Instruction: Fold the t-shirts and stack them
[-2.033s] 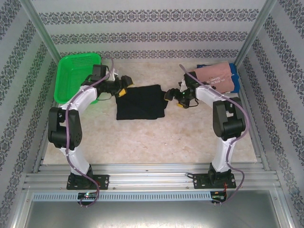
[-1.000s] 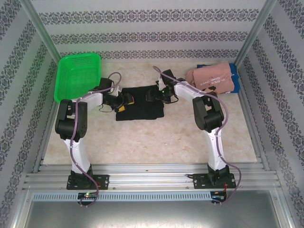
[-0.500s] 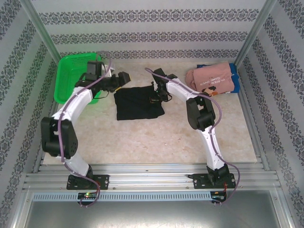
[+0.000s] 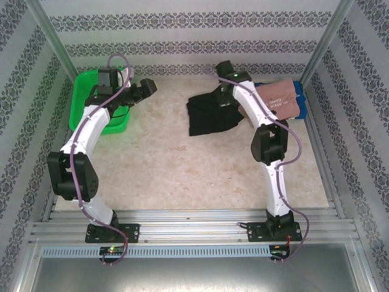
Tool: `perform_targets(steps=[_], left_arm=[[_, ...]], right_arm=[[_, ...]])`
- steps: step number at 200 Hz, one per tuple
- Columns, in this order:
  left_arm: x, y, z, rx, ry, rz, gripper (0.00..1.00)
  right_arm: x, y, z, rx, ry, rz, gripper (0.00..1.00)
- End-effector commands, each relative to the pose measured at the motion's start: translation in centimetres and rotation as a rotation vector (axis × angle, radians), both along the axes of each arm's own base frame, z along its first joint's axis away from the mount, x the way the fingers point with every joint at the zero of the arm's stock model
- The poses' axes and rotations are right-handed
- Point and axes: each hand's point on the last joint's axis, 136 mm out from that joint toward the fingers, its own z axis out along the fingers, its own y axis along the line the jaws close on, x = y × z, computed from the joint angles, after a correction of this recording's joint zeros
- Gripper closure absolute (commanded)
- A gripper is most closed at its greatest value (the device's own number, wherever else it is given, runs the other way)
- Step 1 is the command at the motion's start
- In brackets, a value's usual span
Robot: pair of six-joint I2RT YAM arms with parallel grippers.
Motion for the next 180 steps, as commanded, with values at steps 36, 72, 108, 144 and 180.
perform_targets(steps=[36,72,108,144,180], left_arm=[[1.0,0.0,2.5,0.023,-0.062,0.020,0.00],[0.8,0.5,3.5,0.053,-0.092,0.066,0.00],[0.3,1.1,3.8,0.097,-0.090,0.085,0.00],[0.0,1.6,3.7,0.142,-0.082,0.087,0.00],[-0.3,1.7,2.9,0.152,-0.058,0.085,0.00]], right_arm=[[1.2,-8.4,6.4,-0.199,-0.092,-0.033,1.00],[2.6,-11.7,7.9,-0.228,-0.139,-0.020,1.00],[3.2,-15.2,9.2,-0.246,-0.177,-0.059,1.00],[4.1,-18.0,10.1,-0.233,-0.224,-0.087,1.00],[5.0,-21.0,7.5,-0.193,-0.202,-0.137,1.00]])
